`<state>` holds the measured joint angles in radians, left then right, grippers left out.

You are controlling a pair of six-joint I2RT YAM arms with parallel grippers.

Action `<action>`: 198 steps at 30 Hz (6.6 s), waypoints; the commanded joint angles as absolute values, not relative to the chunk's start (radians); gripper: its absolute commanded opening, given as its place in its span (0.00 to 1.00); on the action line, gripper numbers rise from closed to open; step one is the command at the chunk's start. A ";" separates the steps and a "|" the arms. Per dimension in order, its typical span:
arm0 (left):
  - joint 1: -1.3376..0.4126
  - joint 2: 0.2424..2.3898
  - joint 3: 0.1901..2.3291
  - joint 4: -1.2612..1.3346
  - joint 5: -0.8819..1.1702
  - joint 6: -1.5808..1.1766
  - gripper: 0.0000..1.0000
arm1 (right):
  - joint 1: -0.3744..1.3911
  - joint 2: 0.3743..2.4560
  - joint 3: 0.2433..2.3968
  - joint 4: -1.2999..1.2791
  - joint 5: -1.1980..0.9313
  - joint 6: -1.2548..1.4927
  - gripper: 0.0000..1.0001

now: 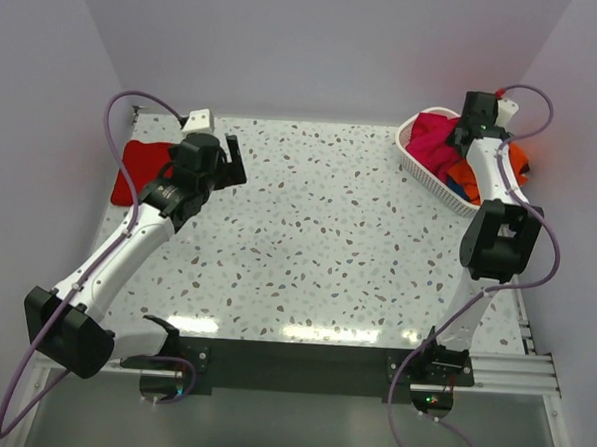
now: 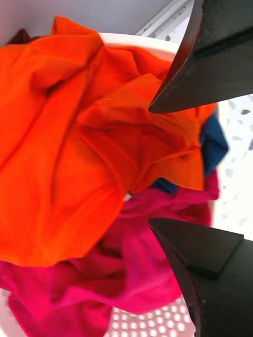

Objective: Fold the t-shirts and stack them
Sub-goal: Grab the tshirt from the pile, then move the tshirt to the center of the board

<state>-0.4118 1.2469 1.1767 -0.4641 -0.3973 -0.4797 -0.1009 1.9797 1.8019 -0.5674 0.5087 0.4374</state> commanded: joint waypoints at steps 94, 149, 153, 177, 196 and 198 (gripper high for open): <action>-0.189 1.264 1.210 -0.442 -0.045 -0.394 1.00 | -0.008 1.726 2.466 -0.223 0.696 0.106 0.00; -0.176 1.124 1.092 -0.480 -0.136 -0.446 1.00 | 0.162 1.582 2.144 -0.285 -0.115 0.924 0.00; -0.176 1.146 1.086 -0.480 -0.167 -0.437 1.00 | 0.248 1.578 1.910 -0.477 -0.152 0.809 0.00; -0.476 1.525 1.152 -0.425 -0.166 -0.503 0.99 | 0.371 1.692 1.377 -0.543 -0.104 0.460 0.73; -0.474 1.394 1.022 -0.445 -0.202 -0.568 1.00 | 0.476 1.931 1.532 -0.634 -0.095 0.457 0.50; -0.474 1.384 1.012 -0.451 -0.209 -0.569 1.00 | 0.477 1.940 1.531 -0.634 -0.097 0.460 0.50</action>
